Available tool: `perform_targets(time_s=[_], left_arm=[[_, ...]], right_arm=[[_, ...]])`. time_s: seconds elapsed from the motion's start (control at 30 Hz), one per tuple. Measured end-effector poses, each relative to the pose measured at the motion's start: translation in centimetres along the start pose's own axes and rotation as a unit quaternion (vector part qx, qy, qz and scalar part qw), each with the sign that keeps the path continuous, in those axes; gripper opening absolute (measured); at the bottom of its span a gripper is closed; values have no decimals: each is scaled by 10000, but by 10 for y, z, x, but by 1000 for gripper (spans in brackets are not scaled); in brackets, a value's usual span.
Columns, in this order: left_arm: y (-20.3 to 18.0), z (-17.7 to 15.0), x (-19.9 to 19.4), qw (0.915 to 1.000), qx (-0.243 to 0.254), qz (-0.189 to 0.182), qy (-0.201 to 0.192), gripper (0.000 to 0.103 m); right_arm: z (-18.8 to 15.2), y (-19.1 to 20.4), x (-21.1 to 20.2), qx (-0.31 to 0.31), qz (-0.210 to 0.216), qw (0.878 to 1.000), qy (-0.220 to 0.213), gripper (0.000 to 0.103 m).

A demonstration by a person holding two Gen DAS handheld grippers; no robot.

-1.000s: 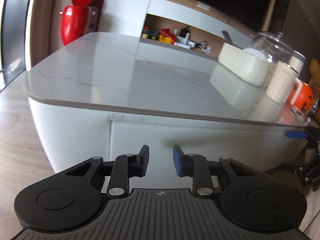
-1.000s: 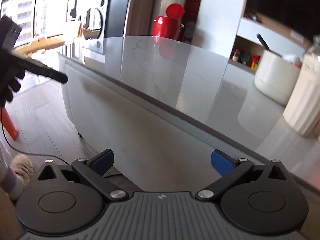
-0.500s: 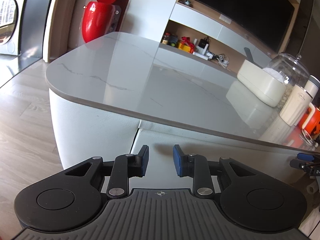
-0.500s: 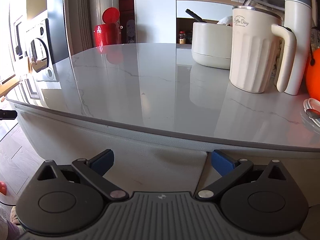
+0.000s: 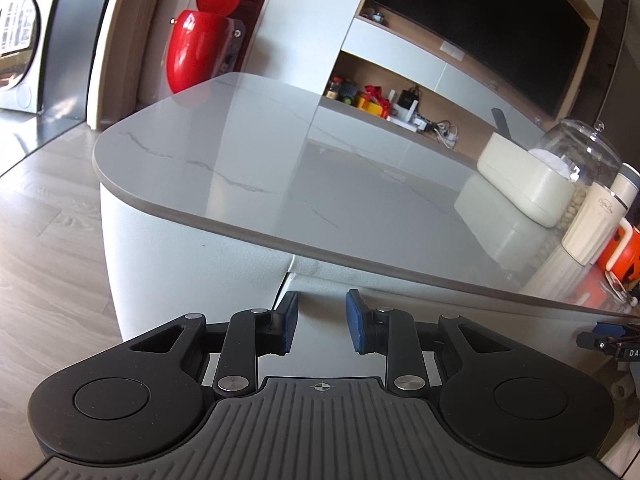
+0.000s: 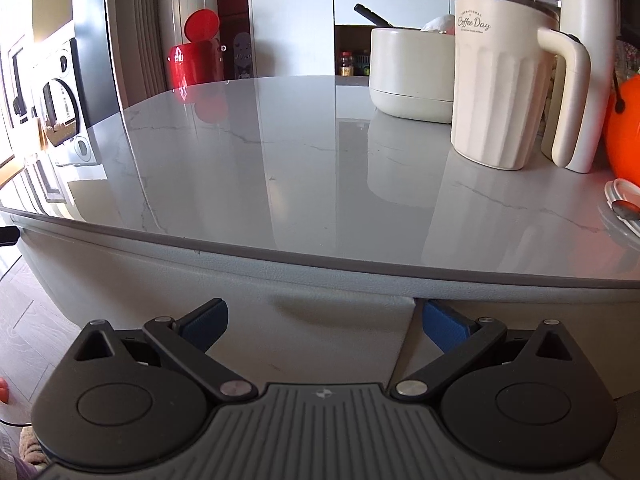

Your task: Organize objects

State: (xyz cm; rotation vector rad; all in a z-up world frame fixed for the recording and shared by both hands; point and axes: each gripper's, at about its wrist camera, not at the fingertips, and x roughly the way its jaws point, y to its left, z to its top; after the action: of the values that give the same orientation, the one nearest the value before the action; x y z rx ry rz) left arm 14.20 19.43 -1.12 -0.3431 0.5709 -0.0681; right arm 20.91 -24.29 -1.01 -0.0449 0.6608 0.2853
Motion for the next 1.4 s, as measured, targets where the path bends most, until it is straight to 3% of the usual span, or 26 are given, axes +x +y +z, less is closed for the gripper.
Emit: perform_targets(time_s=[0.23, 0.4, 0.5, 0.6, 0.87, 0.93, 1.03, 1.2, 1.4], left_arm=[[4, 2, -4, 9994, -116, 293, -110, 29], [5, 4, -3, 9997, -149, 132, -142, 30], [-4, 6, -2, 9998, 85, 70, -152, 41], [-9, 5, 0, 9995, 248, 172, -136, 42], [-4, 8, 5, 9998, -86, 177, -2, 48], [-8, 7, 8, 10000, 20, 24, 36, 69], [-19, 6, 14, 9993, 335, -125, 95, 90], [-11, 9, 15, 9991, 102, -403, 118, 94], [-9, 9, 14, 9983, 178, -517, 181, 95]], right_arm=[[0, 7, 0, -215, -56, 9998, 14, 103], [0, 10, 0, -237, -90, 9997, 15, 103], [-1, 10, 0, -261, -92, 9996, 16, 103], [-1, 11, 0, -341, -116, 9993, 17, 103], [0, 13, 1, -322, -151, 9994, 14, 103], [0, 13, 2, -317, -173, 9993, 13, 103], [1, 13, 2, -300, -164, 9994, 11, 103], [0, 10, 1, -358, -71, 9993, 23, 103], [-1, 11, 1, -525, -30, 9986, 97, 103]])
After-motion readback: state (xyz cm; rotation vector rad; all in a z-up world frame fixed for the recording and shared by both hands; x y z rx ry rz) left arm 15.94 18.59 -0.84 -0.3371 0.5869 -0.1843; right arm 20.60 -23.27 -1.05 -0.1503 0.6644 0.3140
